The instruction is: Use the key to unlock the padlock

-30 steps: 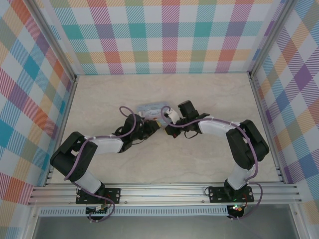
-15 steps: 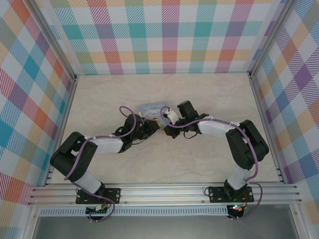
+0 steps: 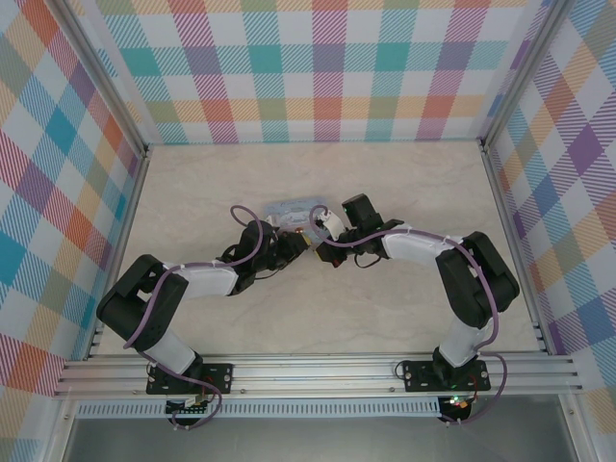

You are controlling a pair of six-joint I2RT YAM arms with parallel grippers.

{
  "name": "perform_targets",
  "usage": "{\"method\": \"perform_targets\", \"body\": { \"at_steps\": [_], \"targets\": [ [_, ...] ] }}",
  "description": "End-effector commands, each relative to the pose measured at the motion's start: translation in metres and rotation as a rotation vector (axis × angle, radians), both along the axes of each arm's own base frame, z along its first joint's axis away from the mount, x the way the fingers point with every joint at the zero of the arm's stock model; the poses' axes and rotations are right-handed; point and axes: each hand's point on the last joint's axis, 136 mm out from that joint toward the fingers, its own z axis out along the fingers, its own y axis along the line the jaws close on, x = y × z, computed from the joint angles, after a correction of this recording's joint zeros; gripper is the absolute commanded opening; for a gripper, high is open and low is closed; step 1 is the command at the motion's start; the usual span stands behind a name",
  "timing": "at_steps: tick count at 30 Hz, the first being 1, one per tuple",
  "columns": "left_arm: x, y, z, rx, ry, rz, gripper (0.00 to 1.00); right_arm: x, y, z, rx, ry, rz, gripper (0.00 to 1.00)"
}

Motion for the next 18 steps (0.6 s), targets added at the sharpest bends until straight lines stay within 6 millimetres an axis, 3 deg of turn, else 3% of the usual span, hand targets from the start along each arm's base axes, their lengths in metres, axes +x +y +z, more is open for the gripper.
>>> {"method": "perform_targets", "body": {
  "at_steps": [1,8,18],
  "targets": [
    [-0.005,-0.01,0.008,-0.033,-0.009,-0.037,0.0,0.007,0.017,0.036,0.094,-0.079,0.04,0.01],
    [-0.005,-0.01,0.007,-0.034,-0.006,-0.038,0.0,0.007,0.015,0.04,0.093,-0.089,0.038,0.01],
    [-0.009,-0.014,0.014,-0.066,0.001,-0.06,0.0,0.026,0.021,0.046,0.122,-0.179,0.007,0.01]
  ]
}}
